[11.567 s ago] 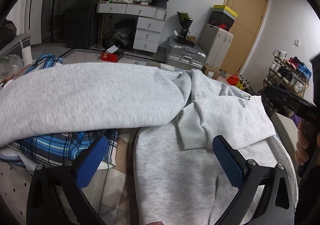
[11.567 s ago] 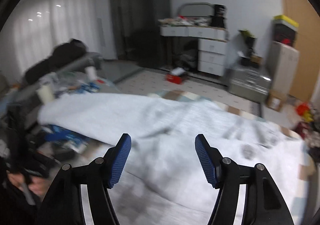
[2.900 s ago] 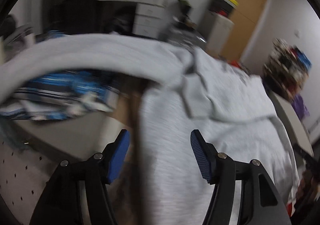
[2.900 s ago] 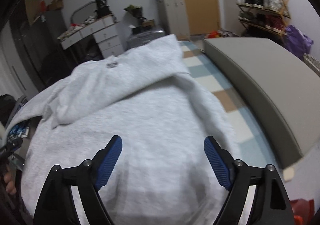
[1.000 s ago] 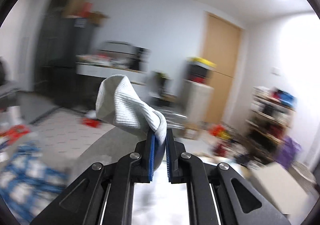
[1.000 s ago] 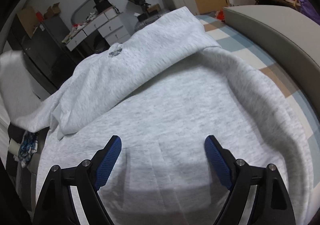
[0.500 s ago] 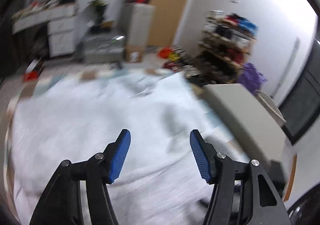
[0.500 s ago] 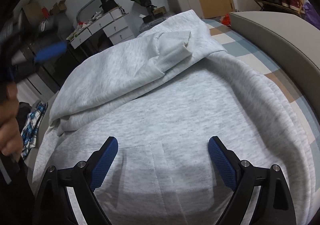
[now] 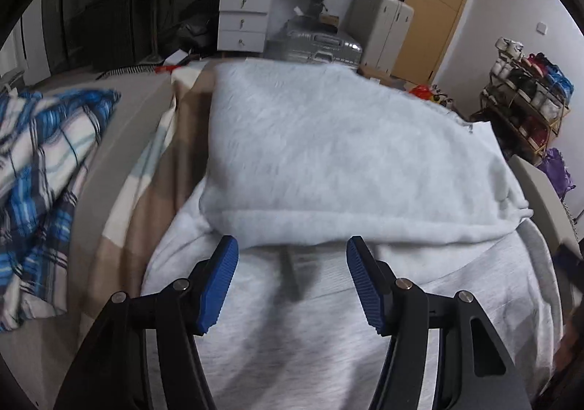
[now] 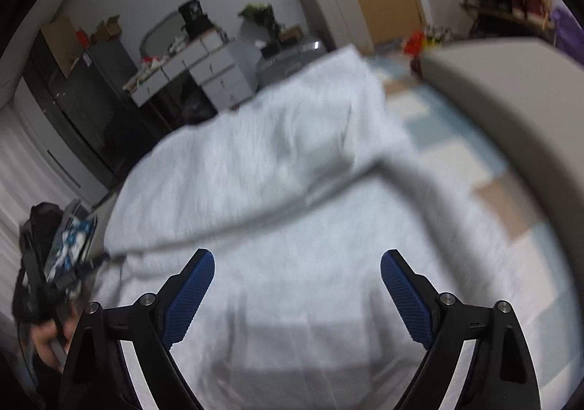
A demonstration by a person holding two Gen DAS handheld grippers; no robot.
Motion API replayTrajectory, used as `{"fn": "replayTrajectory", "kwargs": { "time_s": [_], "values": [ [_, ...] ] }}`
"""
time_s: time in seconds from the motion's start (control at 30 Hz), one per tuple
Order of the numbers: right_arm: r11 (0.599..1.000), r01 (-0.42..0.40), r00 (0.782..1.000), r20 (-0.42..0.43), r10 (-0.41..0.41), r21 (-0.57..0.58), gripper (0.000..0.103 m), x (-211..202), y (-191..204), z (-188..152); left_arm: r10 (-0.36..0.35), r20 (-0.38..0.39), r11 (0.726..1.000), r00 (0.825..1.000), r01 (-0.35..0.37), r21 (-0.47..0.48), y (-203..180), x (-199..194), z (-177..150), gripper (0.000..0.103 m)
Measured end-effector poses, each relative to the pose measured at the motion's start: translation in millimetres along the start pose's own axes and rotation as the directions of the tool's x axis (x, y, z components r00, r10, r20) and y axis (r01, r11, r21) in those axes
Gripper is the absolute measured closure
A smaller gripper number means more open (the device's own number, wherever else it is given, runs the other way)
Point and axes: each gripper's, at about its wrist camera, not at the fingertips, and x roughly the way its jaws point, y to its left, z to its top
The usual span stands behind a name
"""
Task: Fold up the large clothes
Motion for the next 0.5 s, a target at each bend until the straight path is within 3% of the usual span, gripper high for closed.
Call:
{"fn": "replayTrajectory", "kwargs": {
  "time_s": [0.13, 0.27, 0.33, 0.43, 0.47, 0.5],
  "values": [
    [0.996, 0.027, 0.999, 0.028, -0.030, 0.088, 0.010, 28.4, -11.1, 45.0, -0.010, -0.042, 1.000, 0.999, 0.010, -0.010, -14.2, 17.2, 2.2, 0.046],
    [0.992, 0.048, 0.995, -0.091, -0.038, 0.114, 0.036, 83.4, -12.7, 49.1, -0.022, -0.012, 1.000, 1.000, 0.022, 0.017, -18.8, 8.3, 1.1, 0.040],
    [0.993, 0.082, 0.988, -0.137, -0.070, 0.082, 0.041, 103.2, -7.4, 43.7, -0.038, -0.013, 0.999, 0.999, 0.038, 0.017, -20.3, 4.4, -0.8, 0.037],
    [0.990, 0.131, 0.979, -0.163, -0.122, 0.046, 0.072, 118.2, -2.3, 37.6, -0.040, -0.015, 0.999, 0.999, 0.041, 0.021, -18.9, -1.2, -5.3, 0.035],
    [0.995, 0.090, 0.988, -0.133, -0.082, 0.052, 0.084, 108.5, -0.9, 40.8, -0.039, -0.015, 0.999, 0.999, 0.039, 0.023, -19.5, -2.7, -6.9, 0.034],
    [0.997, 0.065, 0.995, -0.079, -0.062, 0.034, 0.088, 93.9, 4.7, 45.0, -0.039, -0.016, 0.999, 0.999, 0.040, 0.023, -16.8, -4.3, -9.5, 0.034]
  ]
}}
